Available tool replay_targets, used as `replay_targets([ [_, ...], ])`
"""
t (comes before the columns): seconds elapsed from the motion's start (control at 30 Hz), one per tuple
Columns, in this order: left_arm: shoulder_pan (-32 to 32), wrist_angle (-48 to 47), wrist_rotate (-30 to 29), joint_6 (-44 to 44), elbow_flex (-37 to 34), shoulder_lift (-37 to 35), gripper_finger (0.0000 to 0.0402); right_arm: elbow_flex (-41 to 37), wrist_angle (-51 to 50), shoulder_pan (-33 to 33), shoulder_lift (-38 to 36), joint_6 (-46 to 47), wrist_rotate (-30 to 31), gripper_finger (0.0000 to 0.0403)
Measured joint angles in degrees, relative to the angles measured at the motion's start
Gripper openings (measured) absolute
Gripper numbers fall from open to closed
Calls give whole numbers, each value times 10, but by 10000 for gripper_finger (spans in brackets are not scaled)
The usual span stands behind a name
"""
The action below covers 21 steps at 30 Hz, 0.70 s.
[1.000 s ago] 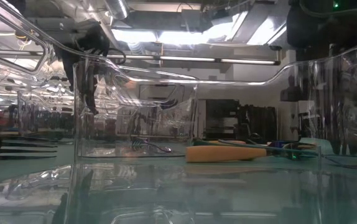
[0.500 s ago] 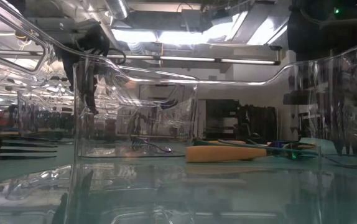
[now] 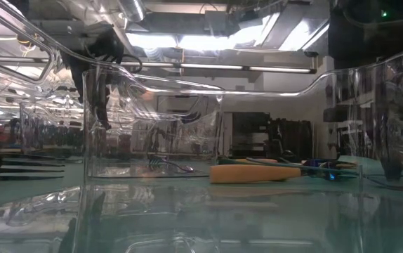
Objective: Sort silverware by color (type)
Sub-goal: Put the blue fork into the center transparent bin
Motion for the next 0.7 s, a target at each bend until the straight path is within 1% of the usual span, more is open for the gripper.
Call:
replay_targets([
  [0.2,0,0,0,0,0,0,57,-1,2,0,1,1,0,60],
  [0.43,0,0,0,0,0,0,57,-1,0,0,1,1,0,7],
  [0.57,0,0,0,0,0,0,57,0,-2,0,2,9,10,10],
  [0.7,0,0,0,0,0,0,57,14,-19,0,4,32,11,3],
])
